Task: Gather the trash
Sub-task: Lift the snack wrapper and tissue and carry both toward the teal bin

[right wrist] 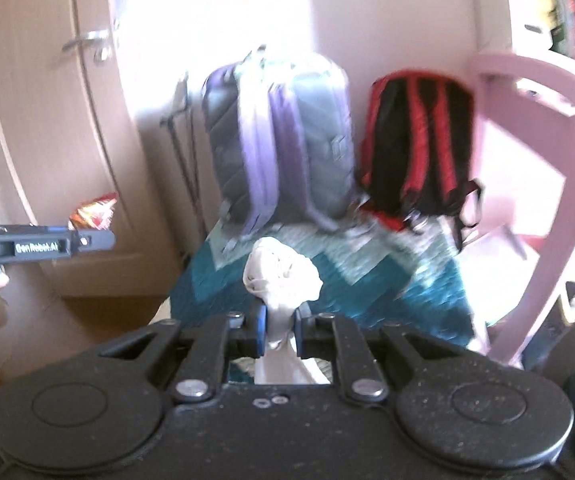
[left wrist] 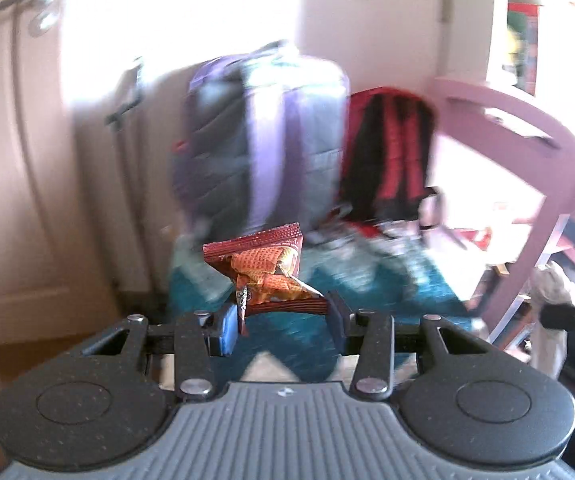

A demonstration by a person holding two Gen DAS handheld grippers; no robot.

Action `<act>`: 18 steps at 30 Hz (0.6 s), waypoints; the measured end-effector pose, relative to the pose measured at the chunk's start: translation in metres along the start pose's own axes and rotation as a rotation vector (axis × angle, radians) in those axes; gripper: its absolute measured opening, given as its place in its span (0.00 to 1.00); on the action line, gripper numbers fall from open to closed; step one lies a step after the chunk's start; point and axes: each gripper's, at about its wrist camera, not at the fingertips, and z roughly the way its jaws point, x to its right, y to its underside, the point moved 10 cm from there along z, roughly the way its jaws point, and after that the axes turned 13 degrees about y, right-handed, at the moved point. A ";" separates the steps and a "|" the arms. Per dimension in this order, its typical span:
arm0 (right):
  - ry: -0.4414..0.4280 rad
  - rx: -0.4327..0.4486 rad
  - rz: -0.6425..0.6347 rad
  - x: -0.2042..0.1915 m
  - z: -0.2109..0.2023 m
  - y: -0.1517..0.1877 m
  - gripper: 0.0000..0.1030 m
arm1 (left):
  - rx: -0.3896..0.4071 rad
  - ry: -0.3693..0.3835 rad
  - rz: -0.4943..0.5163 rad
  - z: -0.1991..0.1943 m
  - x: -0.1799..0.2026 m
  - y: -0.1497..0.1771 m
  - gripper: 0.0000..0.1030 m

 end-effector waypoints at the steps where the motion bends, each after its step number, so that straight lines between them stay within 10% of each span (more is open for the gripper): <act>1: 0.013 0.014 0.009 0.010 -0.011 -0.005 0.12 | -0.003 0.023 0.014 0.000 0.018 -0.006 0.42; 18: 0.282 0.230 0.191 0.213 -0.139 -0.064 0.12 | 0.000 0.361 0.275 0.026 0.320 -0.081 0.42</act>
